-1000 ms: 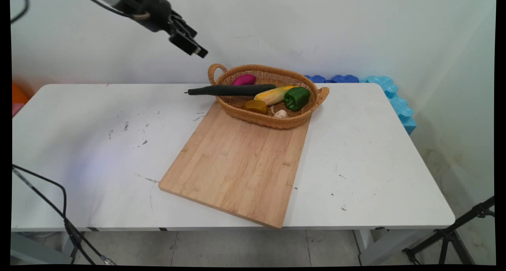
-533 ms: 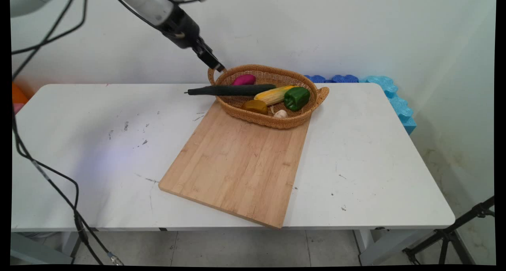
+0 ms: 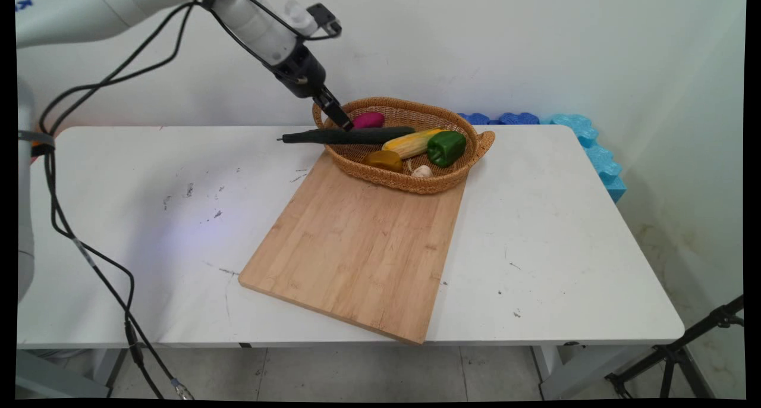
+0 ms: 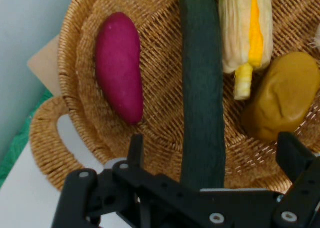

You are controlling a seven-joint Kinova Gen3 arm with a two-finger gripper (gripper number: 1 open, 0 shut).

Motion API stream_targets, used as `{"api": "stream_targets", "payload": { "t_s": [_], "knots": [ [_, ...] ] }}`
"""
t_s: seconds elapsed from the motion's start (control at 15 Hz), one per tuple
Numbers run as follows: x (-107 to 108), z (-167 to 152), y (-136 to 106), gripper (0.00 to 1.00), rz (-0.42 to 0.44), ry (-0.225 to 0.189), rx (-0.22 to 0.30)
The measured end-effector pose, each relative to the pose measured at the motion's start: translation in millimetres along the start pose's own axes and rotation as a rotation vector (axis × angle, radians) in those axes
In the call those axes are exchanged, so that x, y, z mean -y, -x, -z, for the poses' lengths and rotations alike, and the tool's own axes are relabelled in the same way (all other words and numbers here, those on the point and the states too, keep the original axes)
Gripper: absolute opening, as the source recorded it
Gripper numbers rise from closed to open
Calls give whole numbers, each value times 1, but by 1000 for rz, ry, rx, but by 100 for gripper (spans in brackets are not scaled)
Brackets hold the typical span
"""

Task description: Pick up the cucumber from the vegetable basket, then place the picked object on the cutting board

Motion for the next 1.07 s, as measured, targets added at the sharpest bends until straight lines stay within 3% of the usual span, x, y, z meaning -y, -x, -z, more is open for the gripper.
{"api": "stream_targets", "payload": {
  "t_s": [0.6, 0.67, 1.07],
  "knots": [
    [-2, -46, -8, 100, -30, 4, 44],
    [-2, -49, -9, 0, -35, 2, 47],
    [-4, -60, -12, 0, -78, 0, 59]
  ]
}}
